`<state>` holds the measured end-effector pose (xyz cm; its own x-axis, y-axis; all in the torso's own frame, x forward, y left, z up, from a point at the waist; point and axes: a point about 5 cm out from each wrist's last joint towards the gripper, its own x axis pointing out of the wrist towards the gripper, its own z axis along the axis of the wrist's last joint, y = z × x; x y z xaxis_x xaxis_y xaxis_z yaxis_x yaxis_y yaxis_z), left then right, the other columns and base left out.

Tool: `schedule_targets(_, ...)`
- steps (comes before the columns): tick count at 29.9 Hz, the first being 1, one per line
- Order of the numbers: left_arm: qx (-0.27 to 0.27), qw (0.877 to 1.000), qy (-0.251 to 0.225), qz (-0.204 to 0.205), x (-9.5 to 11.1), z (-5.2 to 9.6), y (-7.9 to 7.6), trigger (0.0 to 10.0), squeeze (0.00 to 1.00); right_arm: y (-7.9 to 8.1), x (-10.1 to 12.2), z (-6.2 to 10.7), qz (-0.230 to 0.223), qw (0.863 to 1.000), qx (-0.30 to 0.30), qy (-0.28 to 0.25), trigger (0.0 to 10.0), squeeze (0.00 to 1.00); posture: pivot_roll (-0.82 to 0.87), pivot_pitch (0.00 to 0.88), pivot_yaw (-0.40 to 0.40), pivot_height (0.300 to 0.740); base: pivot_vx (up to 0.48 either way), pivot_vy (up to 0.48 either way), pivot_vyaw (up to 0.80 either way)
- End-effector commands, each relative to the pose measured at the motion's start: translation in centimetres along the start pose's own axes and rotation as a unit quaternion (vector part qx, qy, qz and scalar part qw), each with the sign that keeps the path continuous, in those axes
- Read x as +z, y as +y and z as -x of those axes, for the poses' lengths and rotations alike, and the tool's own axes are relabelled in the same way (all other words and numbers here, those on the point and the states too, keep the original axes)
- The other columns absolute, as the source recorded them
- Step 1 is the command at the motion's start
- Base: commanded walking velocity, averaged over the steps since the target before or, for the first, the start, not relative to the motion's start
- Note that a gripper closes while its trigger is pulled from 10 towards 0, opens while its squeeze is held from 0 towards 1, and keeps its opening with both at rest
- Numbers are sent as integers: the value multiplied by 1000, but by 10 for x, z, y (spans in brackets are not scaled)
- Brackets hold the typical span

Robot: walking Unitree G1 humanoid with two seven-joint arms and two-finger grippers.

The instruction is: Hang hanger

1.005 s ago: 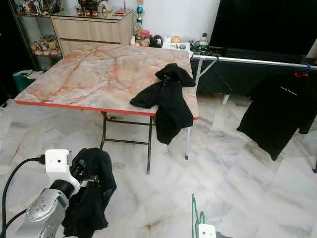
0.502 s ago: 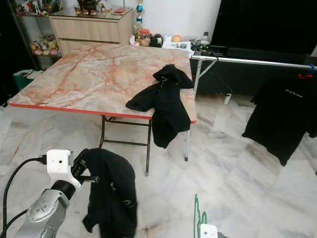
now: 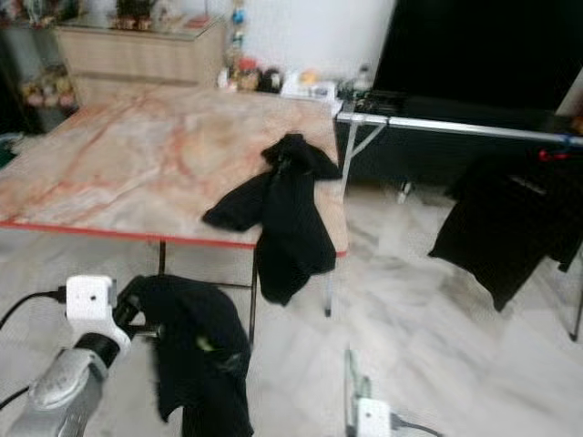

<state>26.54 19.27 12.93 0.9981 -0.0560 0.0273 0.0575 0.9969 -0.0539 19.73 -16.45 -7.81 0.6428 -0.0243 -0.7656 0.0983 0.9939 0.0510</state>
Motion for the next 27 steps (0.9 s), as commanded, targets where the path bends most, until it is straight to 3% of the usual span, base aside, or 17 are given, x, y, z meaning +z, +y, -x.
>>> schedule_targets(1, -19, 999, -48, -1, 24, -8, -7, 10000, 0, -16, -12, 4, -3, 1000, -22, 21, 10000, 0, 202, 0, -39, 740, 368, 0, 0)
schedule_targets(5, -30, 995, -87, -27, 53, -27, -1, 10000, 0, -15, -11, 3, -3, 1000, -20, 20, 10000, 0, 209, 0, -40, 740, 368, 0, 0)
schedule_targets(8, -44, 987, -140, -58, 91, -49, 5, 10000, 0, -14, -10, 3, -4, 1000, -21, 19, 10000, 0, 219, 0, -36, 740, 372, 0, 0)
schedule_targets(10, -45, 985, -152, -65, 100, -53, 6, 10000, 0, -14, -10, 3, -4, 1000, -21, 19, 10000, 0, 219, 0, -36, 740, 375, 0, 0)
schedule_targets(13, -52, 970, -221, -89, 158, -82, 8, 10000, 0, -12, -9, 3, -5, 1000, -20, 18, 10000, 0, 223, 0, -26, 740, 376, 0, 0)
schedule_targets(16, -53, 965, -241, -94, 177, -91, 7, 10000, 0, -11, -9, 2, -6, 1000, -19, 18, 10000, 0, 219, 0, -18, 740, 379, 0, 0)
schedule_targets(27, -50, 960, -261, -85, 196, -111, 2, 10000, 0, -8, -8, 2, -16, 999, -23, 18, 10000, 0, 217, 0, -6, 740, 389, 0, 0)
